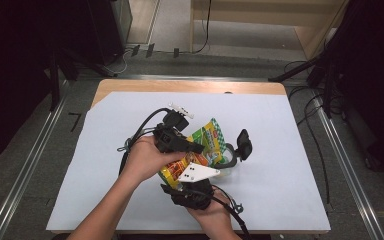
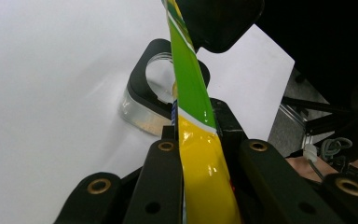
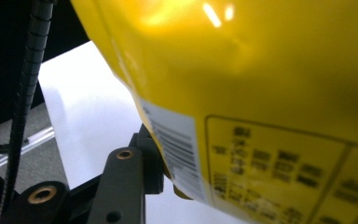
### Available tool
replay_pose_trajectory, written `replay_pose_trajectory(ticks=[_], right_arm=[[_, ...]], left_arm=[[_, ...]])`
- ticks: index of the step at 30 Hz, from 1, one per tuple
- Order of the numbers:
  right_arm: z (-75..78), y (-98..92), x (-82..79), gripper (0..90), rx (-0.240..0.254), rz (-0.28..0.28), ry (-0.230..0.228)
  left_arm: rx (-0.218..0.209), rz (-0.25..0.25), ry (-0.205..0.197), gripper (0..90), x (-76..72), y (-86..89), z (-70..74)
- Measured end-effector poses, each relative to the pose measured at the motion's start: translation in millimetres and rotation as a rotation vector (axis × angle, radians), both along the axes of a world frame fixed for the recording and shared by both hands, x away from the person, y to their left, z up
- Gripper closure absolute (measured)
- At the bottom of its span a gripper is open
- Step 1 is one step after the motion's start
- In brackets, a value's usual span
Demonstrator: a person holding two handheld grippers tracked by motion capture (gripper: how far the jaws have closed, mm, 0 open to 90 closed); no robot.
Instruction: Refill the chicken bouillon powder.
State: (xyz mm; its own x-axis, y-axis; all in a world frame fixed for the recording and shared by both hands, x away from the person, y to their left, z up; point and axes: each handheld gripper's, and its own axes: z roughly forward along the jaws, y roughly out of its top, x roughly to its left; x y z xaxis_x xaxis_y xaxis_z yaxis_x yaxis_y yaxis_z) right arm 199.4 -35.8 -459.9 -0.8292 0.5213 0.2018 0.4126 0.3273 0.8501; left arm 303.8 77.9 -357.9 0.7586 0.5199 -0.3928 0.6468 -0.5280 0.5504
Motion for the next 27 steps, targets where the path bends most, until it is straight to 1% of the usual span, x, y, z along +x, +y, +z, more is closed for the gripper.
replay_pose_trajectory(ticks=[5, 8, 10, 13, 19, 22, 24, 27], right_arm=[[1.9, -1.4, 0.4, 64.6, 0.028, -0.011, 0.031], [1.9, -2.1, 1.1, 64.6, 0.04, -0.016, 0.045], [2.2, -2.4, 1.6, 64.5, 0.043, -0.014, 0.043], [2.4, -2.4, 1.4, 64.4, 0.044, -0.015, 0.046], [2.5, -2.5, 1.4, 64.7, 0.054, -0.019, 0.05], [3.0, -2.9, 1.5, 64.8, 0.057, -0.018, 0.05], [3.4, -3.0, 1.3, 64.9, 0.063, -0.019, 0.058], [3.8, -3.1, 1.1, 64.9, 0.067, -0.023, 0.059]], left_arm=[[-0.004, -0.016, 0.023, 80.8, 3.8, -1.1, 0.3], [-0.004, -0.017, 0.035, 80.2, 5.6, -2.2, 0.2], [-0.008, -0.015, 0.038, 80.2, 5.8, -2.5, 0.5], [-0.001, -0.018, 0.029, 79.9, 4.8, -2.6, 1.0], [-0.02, -0.018, 0.02, 77.1, 3.2, -2.4, 2.0], [-0.02, -0.021, 0.013, 75.2, 3.3, -1.8, 2.1], [-0.022, -0.025, 0.006, 73.6, 3.3, -0.7, 2.2], [-0.033, -0.022, 0.011, 72.9, 3.7, 1.2, 2.1]])
